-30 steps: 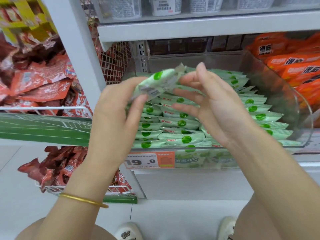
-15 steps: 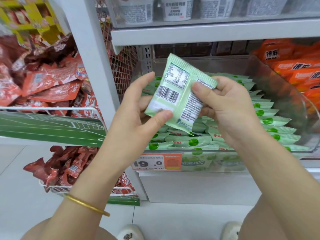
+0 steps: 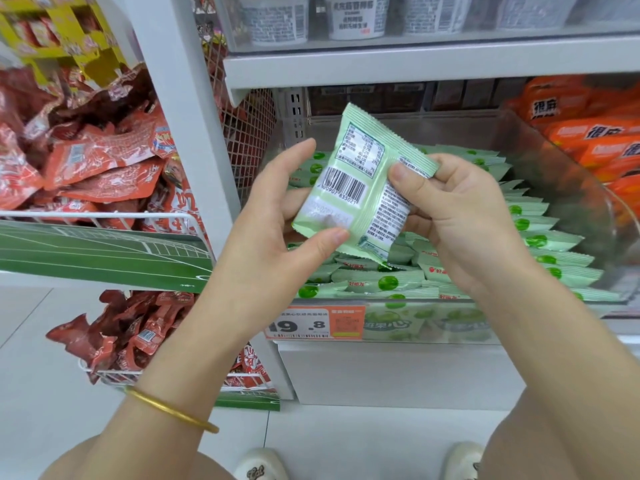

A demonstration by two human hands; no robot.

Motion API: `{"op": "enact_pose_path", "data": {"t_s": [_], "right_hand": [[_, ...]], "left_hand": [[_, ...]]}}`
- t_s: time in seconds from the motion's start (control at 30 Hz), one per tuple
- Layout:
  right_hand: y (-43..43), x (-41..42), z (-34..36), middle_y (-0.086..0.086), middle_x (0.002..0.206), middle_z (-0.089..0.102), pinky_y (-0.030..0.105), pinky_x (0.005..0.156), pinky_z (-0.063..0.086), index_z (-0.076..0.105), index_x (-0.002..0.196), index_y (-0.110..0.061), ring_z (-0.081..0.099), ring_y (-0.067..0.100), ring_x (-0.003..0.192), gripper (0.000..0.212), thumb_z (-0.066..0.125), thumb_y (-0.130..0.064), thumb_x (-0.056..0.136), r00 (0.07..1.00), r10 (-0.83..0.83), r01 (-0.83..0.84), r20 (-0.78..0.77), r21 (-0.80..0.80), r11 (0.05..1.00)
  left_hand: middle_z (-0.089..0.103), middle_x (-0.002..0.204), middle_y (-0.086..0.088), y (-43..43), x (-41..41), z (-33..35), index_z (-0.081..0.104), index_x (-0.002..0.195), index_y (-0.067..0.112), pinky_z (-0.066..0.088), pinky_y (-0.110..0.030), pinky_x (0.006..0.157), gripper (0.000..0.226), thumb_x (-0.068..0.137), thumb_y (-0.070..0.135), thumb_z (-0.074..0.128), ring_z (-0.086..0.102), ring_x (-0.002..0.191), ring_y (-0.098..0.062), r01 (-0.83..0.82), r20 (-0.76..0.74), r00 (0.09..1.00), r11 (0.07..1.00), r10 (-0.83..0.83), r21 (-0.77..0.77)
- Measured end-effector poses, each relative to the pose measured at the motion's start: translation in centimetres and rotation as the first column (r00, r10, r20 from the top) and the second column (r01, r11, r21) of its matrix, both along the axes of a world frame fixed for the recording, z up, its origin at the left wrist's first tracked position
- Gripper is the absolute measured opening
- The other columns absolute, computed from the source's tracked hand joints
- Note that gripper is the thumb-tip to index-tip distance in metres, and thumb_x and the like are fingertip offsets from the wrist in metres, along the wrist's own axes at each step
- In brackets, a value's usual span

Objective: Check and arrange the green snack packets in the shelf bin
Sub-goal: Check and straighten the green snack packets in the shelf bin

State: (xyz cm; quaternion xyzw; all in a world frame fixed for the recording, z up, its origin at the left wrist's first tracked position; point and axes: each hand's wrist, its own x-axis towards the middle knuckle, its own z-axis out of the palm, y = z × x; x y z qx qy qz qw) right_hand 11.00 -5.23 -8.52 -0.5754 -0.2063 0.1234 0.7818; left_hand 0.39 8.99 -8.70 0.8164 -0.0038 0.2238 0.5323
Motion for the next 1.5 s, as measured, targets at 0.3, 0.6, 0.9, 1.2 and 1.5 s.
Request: {"op": "enact_pose_path", "data": {"t_s": [0.3,0.6,0.9,1.2,1.5], "right_hand": [[0.3,-0.1,-0.3,-0.002,0.066,0.070,0.021,0.050,0.053,0.056,0.081,-0.011,0.063,0.008,0.054,0.011,0.066,-0.017,0.080,0.997,0.002,-0.002,-0.078,0.011,1.000],[0.5,-0.2,0.0,0.011,0.065,0.067,0.024,0.043,0.051,0.061,0.083,-0.005,0.064,0.018,0.048,0.038,0.046,-0.038,0.093,1.000,-0.017,0.016,-0.012,-0.047,0.999],[0.6,0.4,-0.6,-0.008,0.114,0.065,0.023,0.086,0.051,0.069,0.098,-0.016,0.061,0.004,0.106,0.026,0.072,-0.003,0.075,0.889,0.166,-0.061,0.426,-0.250,0.966],[2.4,0.6,-1.0,0.022,0.071,0.055,0.039,0.060,0.041,0.058,0.073,-0.008,0.046,0.023,0.063,0.025,0.072,-0.029,0.081,0.820,-0.078,0.295,0.566,-0.302,0.906],[4.6,-0.6,1.8,-0.002,0.062,0.048,0.031,0.051,0.032,0.051,0.073,-0.013,0.047,0.022,0.064,0.036,0.061,-0.046,0.084,0.559,0.454,0.506,0.694,-0.719,0.476]], "left_hand": [[0.068,0.109,0.010,0.0,0.1,-0.3,0.034,0.128,0.046,0.046,-0.045,0.099,0.061,0.079,0.024,0.062,0.062,0.107,-0.009,-0.029,-0.007,1.000,0.998,0.029,-0.054],[0.062,0.106,-0.015,-0.9,0.4,0.5,0.040,0.113,0.023,0.055,-0.026,0.058,0.033,0.088,0.013,0.058,0.068,0.070,-0.017,-0.122,-0.022,0.991,0.827,0.132,-0.548],[0.064,0.091,-0.005,0.0,0.0,1.0,0.047,0.109,0.015,0.051,-0.026,0.045,0.017,0.097,0.026,0.045,0.062,0.048,-0.016,-0.219,-0.147,0.975,0.810,0.164,-0.544],[0.057,0.104,-0.004,2.9,-0.9,-0.8,0.060,0.106,0.006,0.035,-0.025,0.086,0.022,0.087,-0.001,0.051,0.051,0.096,-0.022,-0.557,0.396,0.830,0.634,0.393,0.536],[0.056,0.115,-0.008,3.9,-1.1,-2.0,0.058,0.111,0.004,0.026,-0.014,0.099,0.029,0.086,-0.007,0.049,0.046,0.111,-0.018,-0.539,0.392,0.838,0.688,0.380,0.486]]}}
